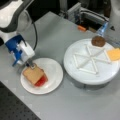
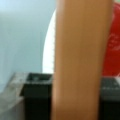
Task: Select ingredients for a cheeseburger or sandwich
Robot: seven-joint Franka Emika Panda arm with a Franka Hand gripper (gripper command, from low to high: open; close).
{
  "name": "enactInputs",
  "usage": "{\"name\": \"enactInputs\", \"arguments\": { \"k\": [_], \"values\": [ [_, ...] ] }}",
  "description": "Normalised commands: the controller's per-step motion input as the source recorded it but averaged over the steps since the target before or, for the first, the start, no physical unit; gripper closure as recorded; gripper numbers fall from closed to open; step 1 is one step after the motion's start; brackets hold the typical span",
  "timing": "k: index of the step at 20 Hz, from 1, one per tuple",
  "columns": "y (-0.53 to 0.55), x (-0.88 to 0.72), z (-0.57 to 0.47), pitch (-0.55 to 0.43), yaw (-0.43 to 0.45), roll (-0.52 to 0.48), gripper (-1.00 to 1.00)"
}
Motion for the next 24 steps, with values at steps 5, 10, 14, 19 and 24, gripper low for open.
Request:
{"name": "enactInputs", "arguments": {
  "k": [5,10,14,19,24],
  "values": [
    [-0.04,-0.09,-0.12,-0.130,0.056,0.051,1.00],
    [-0.02,-0.12,-0.13,-0.139,0.050,0.062,1.00],
    [-0.02,-0.08,-0.12,-0.146,0.035,0.061,1.00],
    [0.01,-0.06,-0.12,-0.144,0.019,0.045,1.00],
    [0.02,-0.06,-0.12,-0.143,0.012,0.033,1.00]
  ]
}}
